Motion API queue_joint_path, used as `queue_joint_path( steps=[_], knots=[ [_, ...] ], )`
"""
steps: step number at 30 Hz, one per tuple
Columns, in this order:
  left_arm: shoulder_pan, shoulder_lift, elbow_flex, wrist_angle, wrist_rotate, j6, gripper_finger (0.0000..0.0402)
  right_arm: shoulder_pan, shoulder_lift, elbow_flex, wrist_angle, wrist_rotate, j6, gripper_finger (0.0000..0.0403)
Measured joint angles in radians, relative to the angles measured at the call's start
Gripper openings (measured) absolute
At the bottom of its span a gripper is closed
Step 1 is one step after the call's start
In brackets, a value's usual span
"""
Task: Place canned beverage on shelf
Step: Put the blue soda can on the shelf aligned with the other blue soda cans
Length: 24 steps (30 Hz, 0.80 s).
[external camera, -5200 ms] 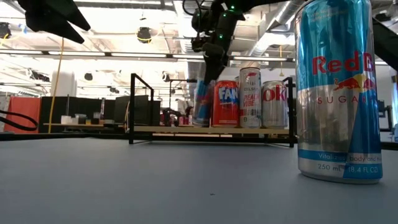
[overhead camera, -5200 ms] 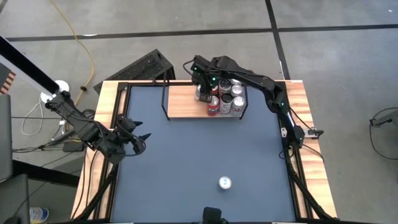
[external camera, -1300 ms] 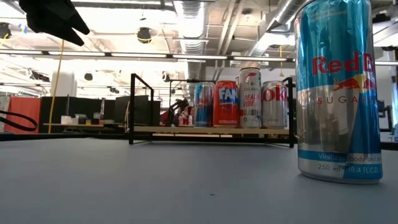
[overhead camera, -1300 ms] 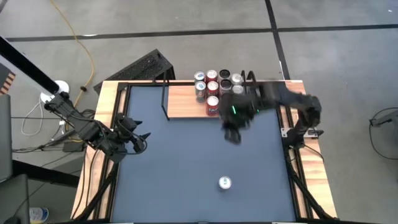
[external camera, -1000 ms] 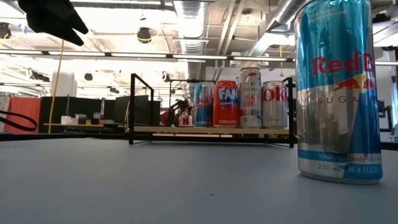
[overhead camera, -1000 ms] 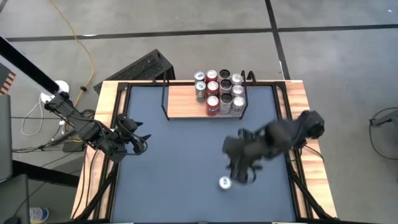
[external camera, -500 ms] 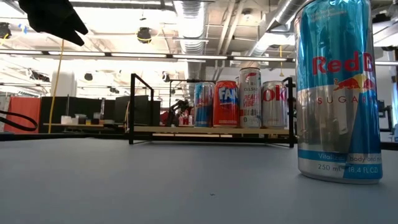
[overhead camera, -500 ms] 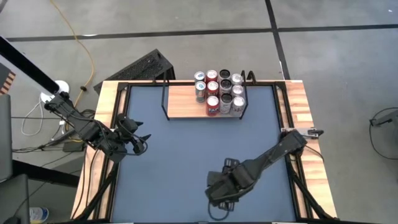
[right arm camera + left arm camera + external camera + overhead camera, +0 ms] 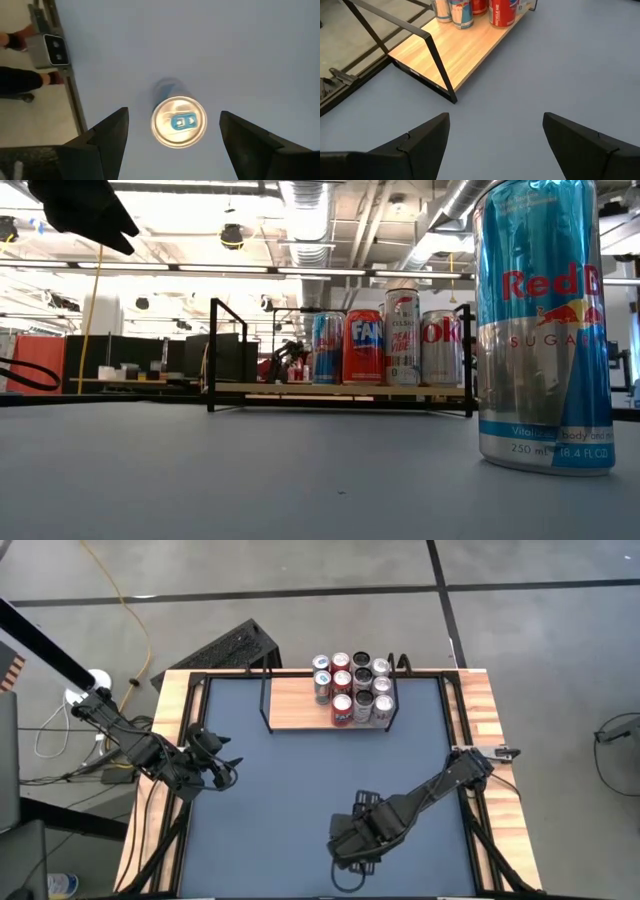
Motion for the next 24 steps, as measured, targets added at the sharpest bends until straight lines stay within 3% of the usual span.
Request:
queue_joint_path(
  steps=[6,9,15,20,24],
  knots=[
    [0.000,0.000,0.000,0.004,-0.001,-0.001,0.0311,-0.005,-0.037,-0.064,0.004,0.043,0.040,0.0297],
    [0.000,0.000,0.000,0.015,-0.008,-0.001,0.0311,-0.002,-0.129,-0.203,0.059,0.045,0.076,0.0296],
    [0.000,0.000,0.000,0.033,-0.006,-0.015,0.0311,0.010,-0.316,-0.550,0.343,0.036,0.086,0.0296],
    [0.000,0.000,0.000,0.042,-0.002,-0.044,0.0311,0.008,-0.428,-0.711,0.461,0.050,-0.006,0.0296],
    [0.000,0.000,0.000,0.047,0.001,-0.044,0.0311,-0.005,-0.458,-0.720,0.471,0.090,-0.107,0.0295]
  ],
)
